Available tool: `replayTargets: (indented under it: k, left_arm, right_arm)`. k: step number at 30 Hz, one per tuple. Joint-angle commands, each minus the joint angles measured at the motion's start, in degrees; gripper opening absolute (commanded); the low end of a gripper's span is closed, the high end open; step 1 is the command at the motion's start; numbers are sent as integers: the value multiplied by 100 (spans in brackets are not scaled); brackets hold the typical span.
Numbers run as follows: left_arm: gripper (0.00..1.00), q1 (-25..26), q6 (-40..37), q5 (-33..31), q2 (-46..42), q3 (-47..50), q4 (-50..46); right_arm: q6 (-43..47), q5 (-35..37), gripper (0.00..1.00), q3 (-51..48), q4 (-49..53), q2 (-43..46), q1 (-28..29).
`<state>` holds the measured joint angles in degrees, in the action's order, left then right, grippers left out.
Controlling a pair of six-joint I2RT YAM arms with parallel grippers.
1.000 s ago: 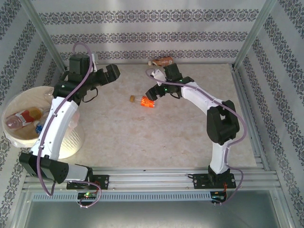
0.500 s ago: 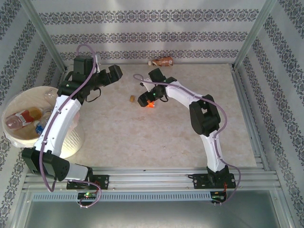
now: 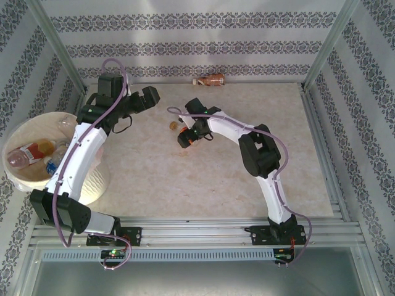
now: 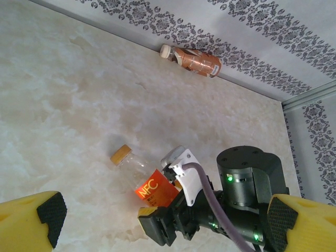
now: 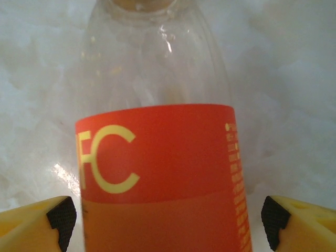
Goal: Put the plastic bottles in the bin
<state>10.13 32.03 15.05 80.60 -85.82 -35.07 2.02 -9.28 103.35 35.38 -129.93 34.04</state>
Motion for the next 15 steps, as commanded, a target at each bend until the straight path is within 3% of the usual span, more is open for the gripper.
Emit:
replayTargets:
  k: [1,7,15]
  left_arm:
    - [100,58,14,82,55,44,170]
    - [100,58,52,-8,36,124,166]
    - [100,59,187,-258,-90,333,355]
  right_arm:
    - [-326,405,89,-48,-72,-93,69]
    - [-368,748,70,-382,-531,88,164]
    - [-373,511,49,-1107,-1338,807,138]
